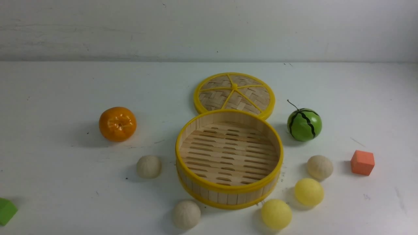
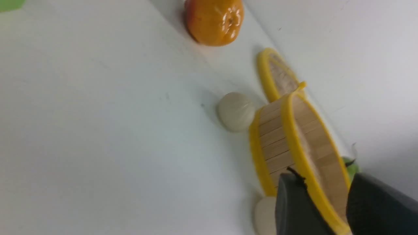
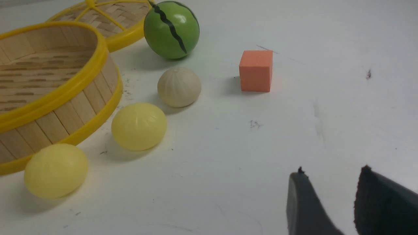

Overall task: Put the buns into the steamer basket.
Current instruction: Use the left arm to grab a steamed stuffed bun

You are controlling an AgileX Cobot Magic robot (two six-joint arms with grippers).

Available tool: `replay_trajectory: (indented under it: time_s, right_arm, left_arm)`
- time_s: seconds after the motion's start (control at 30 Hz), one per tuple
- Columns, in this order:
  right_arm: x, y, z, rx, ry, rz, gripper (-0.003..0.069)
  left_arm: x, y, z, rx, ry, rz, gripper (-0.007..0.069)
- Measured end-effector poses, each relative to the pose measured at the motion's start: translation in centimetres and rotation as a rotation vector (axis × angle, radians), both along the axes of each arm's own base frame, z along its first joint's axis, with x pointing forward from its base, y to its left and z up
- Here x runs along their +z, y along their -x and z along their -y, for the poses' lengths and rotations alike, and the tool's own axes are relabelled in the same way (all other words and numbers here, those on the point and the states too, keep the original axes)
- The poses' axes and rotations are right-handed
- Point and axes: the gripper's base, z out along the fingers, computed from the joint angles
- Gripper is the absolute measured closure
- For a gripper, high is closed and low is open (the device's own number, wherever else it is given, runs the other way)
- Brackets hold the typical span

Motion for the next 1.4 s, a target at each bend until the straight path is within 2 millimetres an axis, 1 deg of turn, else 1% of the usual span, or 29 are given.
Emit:
replay_trajectory:
  time_s: [0.1, 0.17, 0.2, 0.23, 0.27, 0.3, 0.33, 0.37, 0.4, 0.43, 0.47, 0.53, 0.57, 0.6, 0.63, 0.67, 0.7, 0.73, 0.8, 0.83, 0.87, 0.9, 0.93, 1.0, 1.1, 1.2, 1.23, 1.3, 1.4]
  right_arm:
    - [0.0, 0.0, 0.0, 0.000, 0.000, 0.000, 0.0419]
    - [0.0, 0.0, 0.0, 0.000, 0.000, 0.000, 0.0419]
    - [0.0, 0.0, 0.0, 0.000, 0.000, 0.000, 0.0419]
    - [0.0, 0.0, 0.0, 0.000, 0.000, 0.000, 0.0419]
    - [0.0, 0.0, 0.0, 0.000, 0.000, 0.000, 0.0419]
    - [0.0, 0.0, 0.0, 0.000, 0.000, 0.000, 0.0419]
    - [0.0, 0.0, 0.0, 0.000, 0.000, 0.000, 0.0419]
    - [0.0, 0.0, 0.0, 0.000, 0.000, 0.000, 0.0419]
    - [0.0, 0.0, 0.0, 0.000, 0.000, 0.000, 0.0419]
    - [0.0, 0.0, 0.0, 0.000, 0.000, 0.000, 0.0419]
    - [0.0, 0.0, 0.0, 0.000, 0.000, 0.000, 0.0419]
    - [0.0, 0.0, 0.0, 0.000, 0.000, 0.000, 0.0419]
    - [0.0, 0.0, 0.0, 0.000, 0.000, 0.000, 0.0419]
    - [0.0, 0.0, 0.0, 0.000, 0.000, 0.000, 0.0419]
    - [0.0, 0.0, 0.0, 0.000, 0.000, 0.000, 0.0419]
    - [0.0, 0.0, 0.0, 0.000, 0.000, 0.000, 0.0419]
    - [0.0, 0.0, 0.0, 0.000, 0.000, 0.000, 0.0419]
    - [0.0, 0.0, 0.0, 0.000, 0.000, 0.000, 0.0419]
    - [0.0, 0.0, 0.0, 0.000, 0.000, 0.000, 0.0419]
    - [0.0, 0.0, 0.0, 0.000, 0.000, 0.000, 0.0419]
    - [0.0, 0.0, 0.0, 0.000, 0.000, 0.000, 0.0419]
    - [0.0, 0.0, 0.0, 0.000, 0.000, 0.000, 0.0419]
    - [0.0, 0.0, 0.0, 0.000, 0.000, 0.000, 0.0419]
    - [0.0, 0.0, 0.0, 0.000, 0.000, 0.000, 0.0419]
    - [0.0, 0.0, 0.0, 0.000, 0.000, 0.000, 0.0419]
    - [0.0, 0.0, 0.0, 0.000, 0.000, 0.000, 0.0419]
    - [0.0, 0.0, 0.0, 0.000, 0.000, 0.000, 0.0419]
    - [0.0, 0.0, 0.0, 0.000, 0.000, 0.000, 0.0419]
    - [0.0, 0.0, 0.0, 0.000, 0.000, 0.000, 0.0419]
  left_arm:
    - [0.8, -0.1, -0.2, 0.030, 0.095, 0.067, 0.0393]
    - [1.0, -0.2, -0.3, 0.042, 0.113, 0.094, 0.0410]
    - [1.8, -0.1, -0.3, 0.039, 0.107, 0.117, 0.0452]
    - [2.0, 0.0, -0.3, 0.039, 0.107, 0.122, 0.0457]
    - [3.5, 0.3, -0.1, 0.012, 0.046, 0.144, 0.0511]
    - [4.0, 0.4, -0.1, 0.008, 0.037, 0.157, 0.0526]
    - [6.1, 1.1, 0.1, -0.035, -0.061, 0.177, 0.0585]
    - [7.2, 1.5, 0.3, -0.059, -0.108, 0.181, 0.0614]
    - [8.9, 1.8, 0.5, -0.095, -0.165, 0.168, 0.0638]
    - [9.0, 1.9, 0.6, -0.112, -0.187, 0.148, 0.0638]
    - [10.5, 1.8, 1.0, -0.171, -0.245, 0.080, 0.0638]
    - [11.6, 1.1, 1.7, -0.300, -0.328, -0.124, 0.0638]
    - [12.1, 0.4, 2.1, -0.371, -0.374, -0.246, 0.0638]
    - [12.3, 0.1, 2.1, -0.372, -0.375, -0.253, 0.0638]
    - [12.5, -1.1, 2.4, -0.445, -0.432, -0.378, 0.0638]
    - [12.6, -2.4, 2.6, -0.491, -0.470, -0.456, 0.0638]
    - [12.6, -2.6, 2.6, -0.501, -0.484, -0.467, 0.0638]
    - [12.3, -5.1, 2.9, -0.553, -0.537, -0.542, 0.0638]
    - [12.0, -7.5, 3.2, -0.591, -0.563, -0.586, 0.0638]
    - [12.0, -7.7, 3.3, -0.596, -0.566, -0.590, 0.0638]
    - [11.8, -8.8, 3.5, -0.611, -0.561, -0.616, 0.0638]
    - [11.5, -10.0, 3.7, -0.630, -0.558, -0.645, 0.0638]
    - [10.9, -12.0, 4.3, -0.665, -0.566, -0.679, 0.0638]
    - [10.5, -14.1, 5.7, -0.719, -0.618, -0.701, 0.0638]
    - [10.3, -15.8, 7.8, -0.763, -0.681, -0.695, 0.0638]
    - [10.2, -18.5, 9.7, -0.733, -0.743, -0.704, 0.0638]
    - [10.4, -18.8, 9.8, -0.725, -0.752, -0.699, 0.0638]
    - [9.8, -20.9, 10.2, -0.706, -0.810, -0.719, 0.0638]
    - [9.1, -23.4, 10.7, -0.692, -0.877, -0.736, 0.0638]
